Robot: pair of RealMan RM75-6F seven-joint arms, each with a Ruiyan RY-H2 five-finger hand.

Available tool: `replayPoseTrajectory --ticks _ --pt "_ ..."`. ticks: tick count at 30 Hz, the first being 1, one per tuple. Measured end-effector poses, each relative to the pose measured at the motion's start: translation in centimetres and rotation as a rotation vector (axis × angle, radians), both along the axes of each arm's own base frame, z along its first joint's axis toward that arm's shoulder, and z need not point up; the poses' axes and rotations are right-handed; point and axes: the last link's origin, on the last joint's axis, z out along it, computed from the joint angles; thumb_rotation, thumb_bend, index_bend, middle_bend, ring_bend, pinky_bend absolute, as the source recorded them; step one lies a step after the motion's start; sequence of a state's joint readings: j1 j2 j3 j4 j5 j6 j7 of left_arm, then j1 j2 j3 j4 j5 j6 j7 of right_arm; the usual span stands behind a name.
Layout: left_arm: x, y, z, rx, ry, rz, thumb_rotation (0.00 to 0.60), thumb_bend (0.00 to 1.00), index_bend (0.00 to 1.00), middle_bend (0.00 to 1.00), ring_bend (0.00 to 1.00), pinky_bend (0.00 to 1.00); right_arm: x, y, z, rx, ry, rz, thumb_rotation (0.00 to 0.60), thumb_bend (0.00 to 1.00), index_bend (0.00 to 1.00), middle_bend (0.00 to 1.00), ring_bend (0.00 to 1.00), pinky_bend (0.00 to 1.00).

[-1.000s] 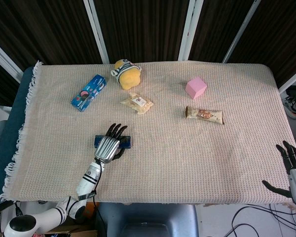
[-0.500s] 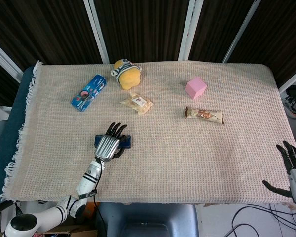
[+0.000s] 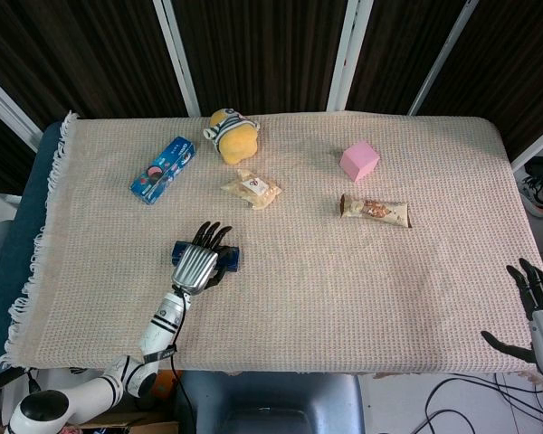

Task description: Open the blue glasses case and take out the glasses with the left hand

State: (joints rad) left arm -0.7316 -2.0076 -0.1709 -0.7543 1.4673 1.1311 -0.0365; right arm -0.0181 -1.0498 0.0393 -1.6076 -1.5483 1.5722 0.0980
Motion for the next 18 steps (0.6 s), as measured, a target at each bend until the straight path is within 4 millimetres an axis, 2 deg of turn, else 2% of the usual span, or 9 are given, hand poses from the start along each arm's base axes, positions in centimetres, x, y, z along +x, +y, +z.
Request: replayPoseTrajectory --ticks 10,18 --pt "0.3 0.9 0.5 0.035 0.002 -0.002 0.6 0.46 0.53 0.12 0.0 0.0 0.0 0.0 0.0 0.001 -0.003 0.003 0.6 0.13 0.0 0.0 0.0 0.0" --pt "1.3 3.3 0.9 0.073 0.021 0.024 0.6 0.46 0.53 0.13 0.0 0.0 0.0 0.1 0.2 -0.001 -0.012 0.004 0.6 0.13 0.0 0.0 0.0 0.0"
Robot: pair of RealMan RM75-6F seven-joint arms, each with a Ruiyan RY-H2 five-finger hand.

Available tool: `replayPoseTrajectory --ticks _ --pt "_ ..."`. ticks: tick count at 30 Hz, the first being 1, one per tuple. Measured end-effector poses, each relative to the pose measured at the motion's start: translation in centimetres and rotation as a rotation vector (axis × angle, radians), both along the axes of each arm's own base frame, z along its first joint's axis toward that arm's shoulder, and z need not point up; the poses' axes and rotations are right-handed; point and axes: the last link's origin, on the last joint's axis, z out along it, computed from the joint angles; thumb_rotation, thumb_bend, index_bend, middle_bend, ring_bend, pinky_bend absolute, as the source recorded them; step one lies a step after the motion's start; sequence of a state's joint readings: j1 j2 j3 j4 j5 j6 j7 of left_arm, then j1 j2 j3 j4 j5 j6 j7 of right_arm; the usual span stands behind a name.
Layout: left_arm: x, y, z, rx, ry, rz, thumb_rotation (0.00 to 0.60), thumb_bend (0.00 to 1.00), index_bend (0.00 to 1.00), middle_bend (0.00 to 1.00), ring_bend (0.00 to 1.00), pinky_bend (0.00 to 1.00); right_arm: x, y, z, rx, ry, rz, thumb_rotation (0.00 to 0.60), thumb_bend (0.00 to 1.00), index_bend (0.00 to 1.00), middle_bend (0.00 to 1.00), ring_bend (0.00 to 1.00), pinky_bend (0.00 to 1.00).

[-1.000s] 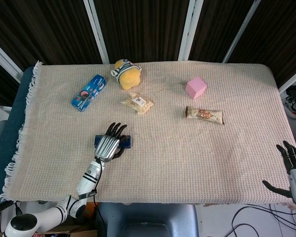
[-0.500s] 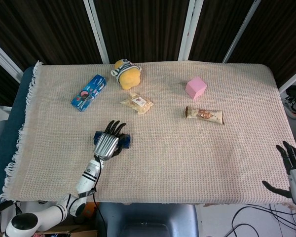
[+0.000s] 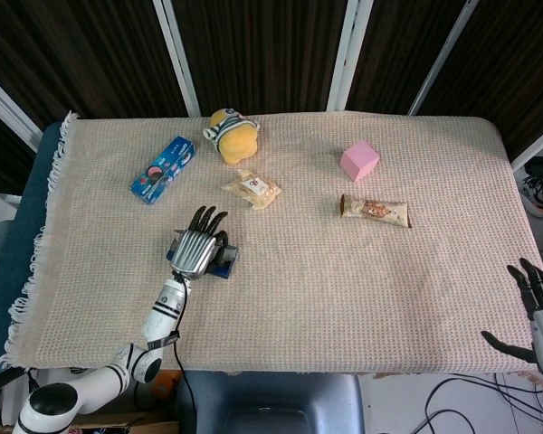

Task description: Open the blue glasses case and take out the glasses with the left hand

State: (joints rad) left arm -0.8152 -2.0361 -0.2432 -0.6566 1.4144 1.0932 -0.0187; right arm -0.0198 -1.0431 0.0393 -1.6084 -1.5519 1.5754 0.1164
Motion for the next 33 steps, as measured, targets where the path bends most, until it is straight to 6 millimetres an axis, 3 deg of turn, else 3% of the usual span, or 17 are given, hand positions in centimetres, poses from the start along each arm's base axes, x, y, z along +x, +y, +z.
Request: replayPoseTrajectory --ticks 5,9,11,15,19,22,29,33 --pt "1.1 1.6 -0.3 0.008 0.022 0.025 0.6 0.46 0.49 0.13 0.0 0.0 -0.1 0.0 0.3 -0.008 -0.012 -0.002 0.6 0.13 0.0 0.0 0.0 0.0" --pt "1.6 2.1 -0.9 0.003 0.043 0.039 0.6 0.45 0.29 0.12 0.0 0.0 -0.2 -0.1 0.6 -0.009 -0.019 -0.004 0.6 0.13 0.0 0.0 0.0 0.0" --pt "1.7 2.1 -0.9 0.008 0.036 0.034 0.6 0.45 0.25 0.12 0.0 0.0 -0.2 -0.2 0.6 -0.006 -0.02 -0.003 0.6 0.13 0.0 0.0 0.0 0.0" --pt "1.7 1.8 -0.1 0.024 0.01 0.006 0.6 0.5 0.32 0.12 0.0 0.0 -0.2 -0.1 0.6 -0.002 -0.019 -0.001 0.6 0.13 0.0 0.0 0.0 0.0" --pt "1.4 1.1 0.9 0.016 -0.015 -0.026 0.6 0.7 0.41 0.12 0.0 0.0 -0.1 0.0 0.4 0.003 -0.015 0.005 0.6 0.13 0.0 0.0 0.0 0.0" --pt "1.0 0.3 2.1 0.0 -0.027 -0.049 0.6 0.77 0.42 0.11 0.0 0.0 0.0 0.0 0.2 0.007 -0.011 0.009 0.6 0.13 0.0 0.0 0.0 0.0" --pt "-0.8 -1.1 5.1 -0.032 0.075 -0.037 0.6 0.79 0.41 0.07 0.0 0.0 0.4 0.2 -0.3 0.026 -0.004 0.024 0.6 0.13 0.0 0.0 0.0 0.0" --pt "-2.5 -1.6 5.5 -0.06 0.136 0.031 0.6 0.78 0.39 0.07 0.0 0.0 0.4 0.1 -0.4 0.029 -0.006 0.027 0.6 0.13 0.0 0.0 0.0 0.0"
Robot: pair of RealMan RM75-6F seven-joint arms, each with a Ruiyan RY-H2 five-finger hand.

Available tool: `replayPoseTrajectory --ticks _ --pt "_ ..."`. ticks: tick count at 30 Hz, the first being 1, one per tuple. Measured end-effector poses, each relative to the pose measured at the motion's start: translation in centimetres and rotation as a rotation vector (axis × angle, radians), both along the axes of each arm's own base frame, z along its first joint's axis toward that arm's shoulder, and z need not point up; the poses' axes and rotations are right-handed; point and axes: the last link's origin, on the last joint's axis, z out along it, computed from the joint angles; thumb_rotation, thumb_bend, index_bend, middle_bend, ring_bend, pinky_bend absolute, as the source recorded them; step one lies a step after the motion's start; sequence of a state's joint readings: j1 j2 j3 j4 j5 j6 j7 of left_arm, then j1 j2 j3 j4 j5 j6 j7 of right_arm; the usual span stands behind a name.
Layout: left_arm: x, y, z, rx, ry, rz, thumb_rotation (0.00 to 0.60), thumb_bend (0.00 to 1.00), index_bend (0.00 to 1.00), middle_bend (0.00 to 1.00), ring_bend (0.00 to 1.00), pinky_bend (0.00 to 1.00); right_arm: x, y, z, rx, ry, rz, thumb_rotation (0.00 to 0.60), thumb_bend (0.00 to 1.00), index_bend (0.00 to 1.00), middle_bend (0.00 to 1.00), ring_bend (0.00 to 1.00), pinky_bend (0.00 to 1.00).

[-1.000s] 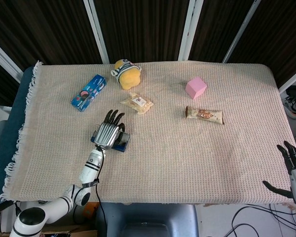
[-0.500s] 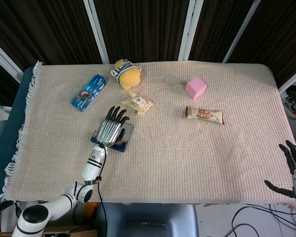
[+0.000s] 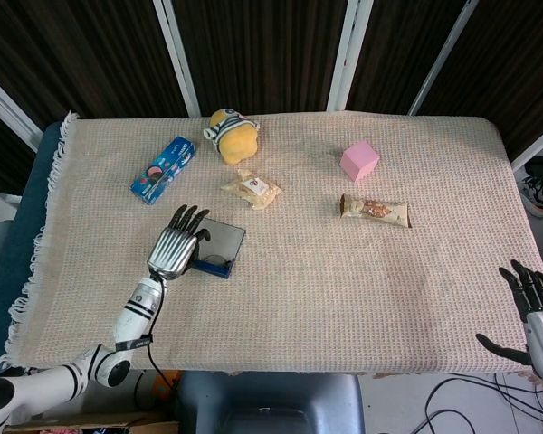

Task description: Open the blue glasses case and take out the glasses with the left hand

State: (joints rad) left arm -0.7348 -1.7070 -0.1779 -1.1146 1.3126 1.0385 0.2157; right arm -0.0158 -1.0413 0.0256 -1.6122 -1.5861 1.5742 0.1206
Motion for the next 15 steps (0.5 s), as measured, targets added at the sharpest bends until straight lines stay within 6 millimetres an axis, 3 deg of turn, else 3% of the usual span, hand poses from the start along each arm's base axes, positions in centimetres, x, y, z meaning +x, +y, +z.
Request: replayPoseTrajectory --ticks 15 --pt "-4.0 0.3 0.1 -0.021 0.1 0.088 0.6 0.76 0.4 0.07 0.0 0.0 0.0 -0.1 0.0 -0.003 -0.001 -0.004 0.6 0.13 0.0 0.0 0.0 0.0"
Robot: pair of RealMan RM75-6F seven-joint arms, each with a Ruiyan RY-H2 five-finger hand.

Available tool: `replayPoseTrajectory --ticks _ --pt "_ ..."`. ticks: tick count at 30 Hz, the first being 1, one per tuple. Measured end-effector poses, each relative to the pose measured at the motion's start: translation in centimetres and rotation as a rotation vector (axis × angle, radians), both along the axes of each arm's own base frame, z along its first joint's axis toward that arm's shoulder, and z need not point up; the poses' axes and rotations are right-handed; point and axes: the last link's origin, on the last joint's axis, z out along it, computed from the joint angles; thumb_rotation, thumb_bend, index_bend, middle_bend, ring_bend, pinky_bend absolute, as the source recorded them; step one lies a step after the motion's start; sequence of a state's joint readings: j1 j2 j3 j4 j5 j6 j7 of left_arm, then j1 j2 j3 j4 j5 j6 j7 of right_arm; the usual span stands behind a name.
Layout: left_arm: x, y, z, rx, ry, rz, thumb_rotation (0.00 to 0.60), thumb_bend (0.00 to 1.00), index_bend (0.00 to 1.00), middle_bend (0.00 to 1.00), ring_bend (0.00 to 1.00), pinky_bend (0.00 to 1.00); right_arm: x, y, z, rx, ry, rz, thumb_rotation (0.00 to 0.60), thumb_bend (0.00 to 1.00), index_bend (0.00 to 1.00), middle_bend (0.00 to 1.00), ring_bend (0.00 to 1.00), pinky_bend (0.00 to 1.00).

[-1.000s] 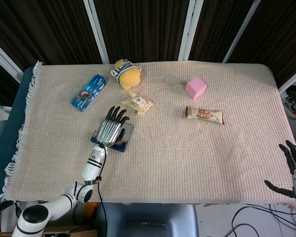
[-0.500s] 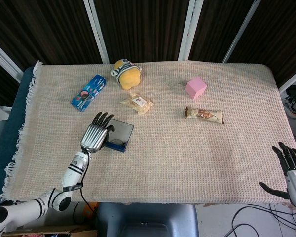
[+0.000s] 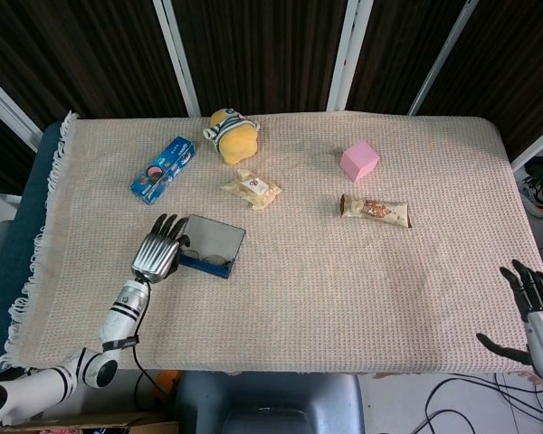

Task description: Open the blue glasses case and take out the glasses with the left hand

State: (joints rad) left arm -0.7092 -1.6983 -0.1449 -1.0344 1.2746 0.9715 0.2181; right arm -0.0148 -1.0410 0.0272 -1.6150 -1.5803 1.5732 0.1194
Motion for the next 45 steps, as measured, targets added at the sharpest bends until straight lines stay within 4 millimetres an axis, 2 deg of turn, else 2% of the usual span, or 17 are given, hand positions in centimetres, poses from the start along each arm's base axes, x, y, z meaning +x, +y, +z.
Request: replayPoseTrajectory --ticks 11,16,25,34,45 --pt "-1.2 -0.3 0.4 0.005 0.033 0.001 0.6 0.75 0.45 0.07 0.0 0.0 0.0 0.0 -0.1 0.0 0.002 -0.001 0.6 0.13 0.0 0.0 0.0 0.0" --pt "-2.3 -1.3 1.0 0.005 0.064 -0.018 0.6 0.75 0.5 0.08 0.0 0.0 0.1 0.0 -0.1 0.001 0.002 0.0 0.6 0.13 0.0 0.0 0.0 0.0" --pt "-3.1 -3.2 1.4 -0.014 0.069 -0.041 0.6 0.76 0.5 0.08 0.0 0.0 0.2 0.0 -0.3 0.006 0.007 0.003 0.6 0.13 0.0 0.0 0.0 0.0" --pt "-3.0 -6.1 1.4 -0.07 0.056 -0.076 0.6 0.76 0.53 0.08 0.0 0.0 0.2 0.1 -0.4 0.009 0.005 0.007 0.6 0.13 0.0 0.0 0.0 0.0" --pt "-2.7 -10.1 1.6 -0.125 0.08 -0.139 0.6 0.76 0.5 0.06 0.0 0.0 0.3 0.4 -0.3 0.012 -0.001 0.018 0.6 0.13 0.0 0.0 0.0 0.0"
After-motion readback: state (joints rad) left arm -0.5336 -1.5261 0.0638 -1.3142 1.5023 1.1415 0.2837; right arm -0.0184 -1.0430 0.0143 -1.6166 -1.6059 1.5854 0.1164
